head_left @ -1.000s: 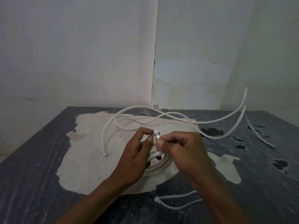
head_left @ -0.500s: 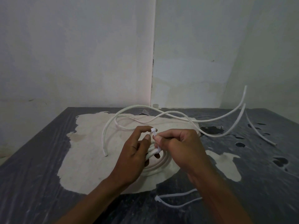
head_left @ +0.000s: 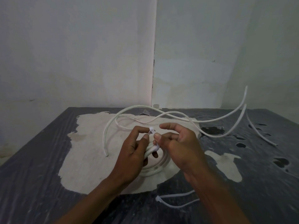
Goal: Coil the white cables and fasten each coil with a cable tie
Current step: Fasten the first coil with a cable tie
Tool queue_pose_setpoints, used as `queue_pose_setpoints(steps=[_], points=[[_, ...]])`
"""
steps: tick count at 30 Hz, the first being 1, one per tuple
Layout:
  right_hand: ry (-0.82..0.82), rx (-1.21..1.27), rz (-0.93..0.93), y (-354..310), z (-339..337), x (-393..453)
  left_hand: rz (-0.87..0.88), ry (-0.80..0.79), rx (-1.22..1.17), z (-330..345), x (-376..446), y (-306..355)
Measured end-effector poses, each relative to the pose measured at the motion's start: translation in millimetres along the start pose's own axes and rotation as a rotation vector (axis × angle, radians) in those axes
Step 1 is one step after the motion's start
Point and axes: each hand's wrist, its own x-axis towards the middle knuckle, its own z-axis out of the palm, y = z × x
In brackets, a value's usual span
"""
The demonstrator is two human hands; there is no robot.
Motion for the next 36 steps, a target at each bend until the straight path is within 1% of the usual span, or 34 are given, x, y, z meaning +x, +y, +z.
queue_pose_setpoints(steps=[6, 14, 21, 36], points=[[0.000, -0.022, 0.026, 0, 0, 2, 0.010, 0.002, 0.019, 0, 1, 1], [-0.117, -0.056, 0.096, -8, 3, 10, -0.009, 0.035, 0.002, 0, 1, -1], [-0.065, -0.044, 0.088, -3, 6, 10, -0.010, 0.058, -0.009, 2, 1, 1], [-0.108, -0.048, 0.110, -5, 2, 13, -0.017, 0.072, 0.003, 3, 0, 0]])
